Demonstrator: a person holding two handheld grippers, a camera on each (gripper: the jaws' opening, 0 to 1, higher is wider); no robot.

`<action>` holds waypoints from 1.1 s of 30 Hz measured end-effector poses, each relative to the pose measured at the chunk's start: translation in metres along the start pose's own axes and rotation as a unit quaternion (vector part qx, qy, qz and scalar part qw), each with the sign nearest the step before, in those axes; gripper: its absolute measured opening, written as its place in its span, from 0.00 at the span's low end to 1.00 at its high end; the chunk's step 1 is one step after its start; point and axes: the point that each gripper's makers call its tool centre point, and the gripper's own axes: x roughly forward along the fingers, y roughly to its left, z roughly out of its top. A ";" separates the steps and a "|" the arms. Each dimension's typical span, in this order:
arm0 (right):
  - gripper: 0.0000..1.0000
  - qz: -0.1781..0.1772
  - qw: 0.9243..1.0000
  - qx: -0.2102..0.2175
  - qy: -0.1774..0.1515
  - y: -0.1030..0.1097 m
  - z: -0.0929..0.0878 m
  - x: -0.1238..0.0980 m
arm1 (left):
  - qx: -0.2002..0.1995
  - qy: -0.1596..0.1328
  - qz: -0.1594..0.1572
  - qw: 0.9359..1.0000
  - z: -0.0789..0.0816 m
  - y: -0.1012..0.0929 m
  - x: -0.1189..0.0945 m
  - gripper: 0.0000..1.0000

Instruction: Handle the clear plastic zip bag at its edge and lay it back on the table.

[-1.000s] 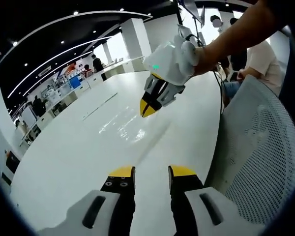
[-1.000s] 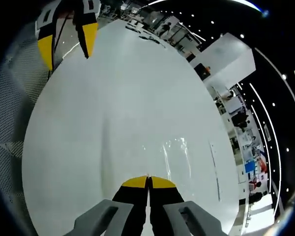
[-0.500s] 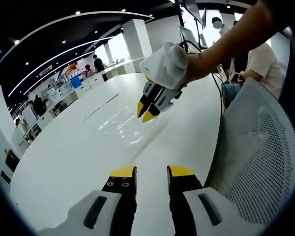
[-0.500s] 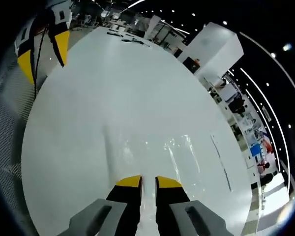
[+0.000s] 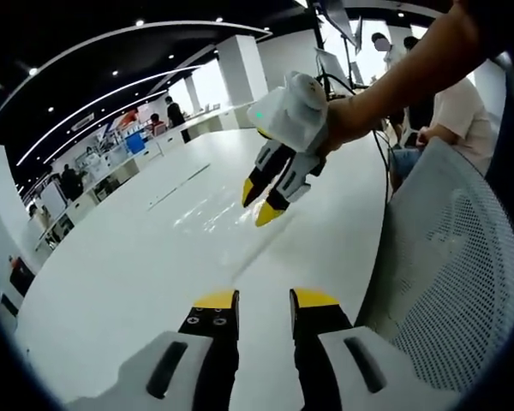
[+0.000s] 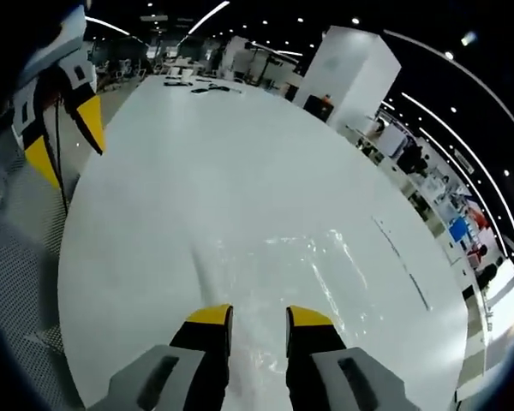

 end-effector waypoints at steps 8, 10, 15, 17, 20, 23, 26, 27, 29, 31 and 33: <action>0.30 -0.007 1.000 0.005 -0.017 -0.001 0.008 -0.007 | -0.016 -0.004 0.005 1.000 0.001 0.003 -0.002 0.19; 0.33 -0.014 0.999 0.015 -0.026 -0.004 0.010 -0.012 | -0.016 -0.003 0.006 1.000 0.001 0.003 -0.002 0.19; 0.43 -0.036 0.994 0.087 -0.063 -0.016 0.021 -0.025 | -0.020 -0.004 0.006 1.000 0.001 0.004 -0.001 0.20; 0.46 -0.040 0.994 0.079 -0.067 -0.017 0.020 -0.027 | -0.020 -0.005 0.006 1.000 0.001 0.004 -0.001 0.20; 0.50 -0.049 0.994 0.066 -0.068 -0.020 0.019 -0.031 | -0.015 -0.008 0.005 1.000 0.004 0.004 -0.001 0.19; 0.60 -0.062 0.994 0.063 -0.071 -0.026 0.018 -0.035 | -0.016 -0.008 0.005 1.000 0.004 0.004 -0.001 0.19; 0.64 -0.071 0.992 0.072 -0.076 -0.030 0.018 -0.044 | -0.018 -0.008 0.006 1.000 0.005 0.004 0.000 0.21; 0.66 -0.072 0.991 0.075 -0.078 -0.030 0.018 -0.045 | -0.019 -0.009 0.006 1.000 0.006 0.004 0.000 0.21; 0.71 -0.076 0.988 0.096 -0.093 -0.033 0.022 -0.050 | -0.017 -0.005 0.004 1.000 0.005 0.003 0.000 0.23; 0.73 -0.080 0.988 0.096 -0.094 -0.034 0.023 -0.055 | -0.014 -0.006 0.005 1.000 0.006 0.002 0.001 0.24; 0.74 -0.087 0.987 0.097 -0.098 -0.035 0.022 -0.058 | -0.018 -0.004 0.003 1.000 0.006 0.001 0.001 0.25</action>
